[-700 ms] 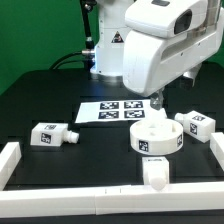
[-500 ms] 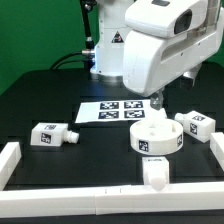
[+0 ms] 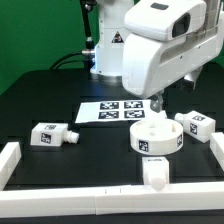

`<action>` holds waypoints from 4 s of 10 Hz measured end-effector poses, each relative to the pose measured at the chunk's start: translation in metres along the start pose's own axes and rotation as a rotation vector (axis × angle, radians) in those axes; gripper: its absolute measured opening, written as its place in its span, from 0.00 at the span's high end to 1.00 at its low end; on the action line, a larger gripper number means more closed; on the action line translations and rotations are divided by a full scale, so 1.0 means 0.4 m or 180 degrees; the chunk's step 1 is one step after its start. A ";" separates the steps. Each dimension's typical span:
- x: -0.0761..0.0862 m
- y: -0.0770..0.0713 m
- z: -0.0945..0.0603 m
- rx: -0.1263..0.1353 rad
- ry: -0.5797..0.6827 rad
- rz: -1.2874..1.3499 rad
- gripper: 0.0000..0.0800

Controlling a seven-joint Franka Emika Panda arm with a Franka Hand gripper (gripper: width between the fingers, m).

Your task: Assemble stool

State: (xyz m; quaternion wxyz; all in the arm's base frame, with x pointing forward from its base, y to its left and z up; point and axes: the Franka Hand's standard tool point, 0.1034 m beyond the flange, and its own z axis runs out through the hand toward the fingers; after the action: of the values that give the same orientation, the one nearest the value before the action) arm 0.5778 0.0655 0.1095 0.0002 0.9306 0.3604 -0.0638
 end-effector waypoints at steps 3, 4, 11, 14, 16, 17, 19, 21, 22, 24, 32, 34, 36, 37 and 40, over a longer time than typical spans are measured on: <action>-0.001 -0.002 0.003 0.0003 0.0003 -0.0007 0.19; -0.001 -0.002 0.003 0.0003 0.0003 -0.0007 0.19; 0.003 0.081 0.029 -0.0043 0.0575 0.0615 0.19; 0.006 0.149 0.082 -0.0003 0.0626 0.1059 0.19; 0.017 0.182 0.113 -0.0039 0.0745 0.1175 0.19; 0.019 0.181 0.124 -0.0039 0.0747 0.1174 0.19; 0.035 0.191 0.160 -0.0020 0.0749 0.1189 0.19; 0.038 0.192 0.172 -0.0037 0.0752 0.1164 0.19; 0.038 0.192 0.171 -0.0036 0.0752 0.1165 0.30; 0.038 0.192 0.172 -0.0035 0.0751 0.1165 0.48; -0.121 0.189 0.115 0.0021 0.0545 0.1189 0.58; -0.120 0.190 0.118 0.0022 0.0544 0.1186 0.58; -0.137 0.177 0.129 0.0141 0.0547 0.1607 0.58; -0.174 0.156 0.131 0.0177 0.0491 0.1646 0.58; -0.280 0.124 0.108 0.0192 0.0472 0.1848 0.58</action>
Offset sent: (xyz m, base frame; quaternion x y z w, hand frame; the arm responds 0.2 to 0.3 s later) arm 0.0000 0.0000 0.0000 0.0000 0.0000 0.0000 1.0000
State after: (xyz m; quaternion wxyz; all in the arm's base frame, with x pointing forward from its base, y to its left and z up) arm 0.5240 -0.0484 0.0777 -0.0356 0.9965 0.0762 -0.0035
